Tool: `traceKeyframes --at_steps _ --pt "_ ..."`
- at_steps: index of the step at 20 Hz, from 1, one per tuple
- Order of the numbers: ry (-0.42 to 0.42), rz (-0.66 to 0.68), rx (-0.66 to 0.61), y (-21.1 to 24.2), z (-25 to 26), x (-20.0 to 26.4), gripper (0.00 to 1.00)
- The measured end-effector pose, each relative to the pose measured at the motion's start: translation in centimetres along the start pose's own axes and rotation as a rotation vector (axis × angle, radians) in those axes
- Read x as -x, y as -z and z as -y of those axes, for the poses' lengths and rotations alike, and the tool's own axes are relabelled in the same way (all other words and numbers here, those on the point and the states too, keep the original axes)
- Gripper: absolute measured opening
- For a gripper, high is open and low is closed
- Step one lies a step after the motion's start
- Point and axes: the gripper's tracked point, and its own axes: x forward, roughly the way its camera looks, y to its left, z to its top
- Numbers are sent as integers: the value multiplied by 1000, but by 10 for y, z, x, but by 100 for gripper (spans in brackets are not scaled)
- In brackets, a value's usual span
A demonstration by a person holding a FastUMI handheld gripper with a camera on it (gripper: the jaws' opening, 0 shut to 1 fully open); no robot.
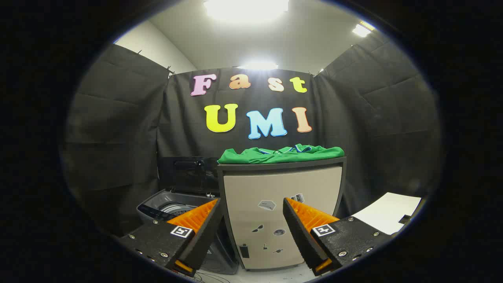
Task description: Put the clothes into the washing machine and then close the washing machine lid.
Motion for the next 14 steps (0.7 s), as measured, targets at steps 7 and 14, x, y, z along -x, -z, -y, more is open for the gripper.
traceKeyframes --at_steps 7,14 --pt "-8 -6 -1 1 -2 4 95" --pt "-2 3 -4 -5 2 6 95"
